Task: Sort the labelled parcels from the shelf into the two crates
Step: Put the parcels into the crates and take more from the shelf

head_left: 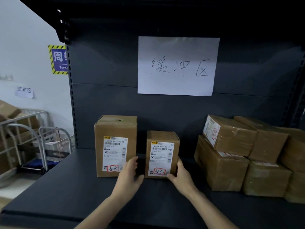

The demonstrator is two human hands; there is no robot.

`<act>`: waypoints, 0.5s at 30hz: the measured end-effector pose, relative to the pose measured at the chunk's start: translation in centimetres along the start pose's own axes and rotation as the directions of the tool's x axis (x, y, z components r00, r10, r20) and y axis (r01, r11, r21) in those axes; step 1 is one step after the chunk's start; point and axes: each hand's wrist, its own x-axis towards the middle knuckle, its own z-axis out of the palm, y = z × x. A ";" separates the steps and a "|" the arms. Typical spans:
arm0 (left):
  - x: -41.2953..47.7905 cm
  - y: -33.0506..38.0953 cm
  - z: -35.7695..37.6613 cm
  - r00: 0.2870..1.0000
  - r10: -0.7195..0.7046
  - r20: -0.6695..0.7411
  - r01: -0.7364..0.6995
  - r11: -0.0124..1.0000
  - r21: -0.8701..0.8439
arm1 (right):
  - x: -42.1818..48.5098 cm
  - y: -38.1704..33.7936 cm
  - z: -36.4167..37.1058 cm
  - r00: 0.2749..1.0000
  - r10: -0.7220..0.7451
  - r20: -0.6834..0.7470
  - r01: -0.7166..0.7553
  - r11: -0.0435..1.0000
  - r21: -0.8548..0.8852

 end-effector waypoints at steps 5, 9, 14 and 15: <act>-0.5 -2.8 -4.4 0.932 -0.063 -0.358 0.075 0.997 0.019 | 1.2 -0.6 1.3 1.000 -0.004 0.021 0.003 0.999 0.033; 0.9 -4.8 -6.9 0.898 -0.220 -0.381 0.237 0.972 -0.002 | 2.2 -0.9 1.9 0.999 0.016 0.031 -0.019 0.995 0.099; 2.9 -6.4 -8.1 0.934 -0.356 -0.015 0.344 0.910 -0.230 | 3.1 -1.1 2.5 0.996 0.065 0.063 -0.077 0.977 0.200; 2.9 -6.2 -7.9 0.931 -0.364 0.032 0.355 0.880 -0.314 | 3.2 -1.2 2.7 0.996 0.061 0.068 -0.074 0.974 0.214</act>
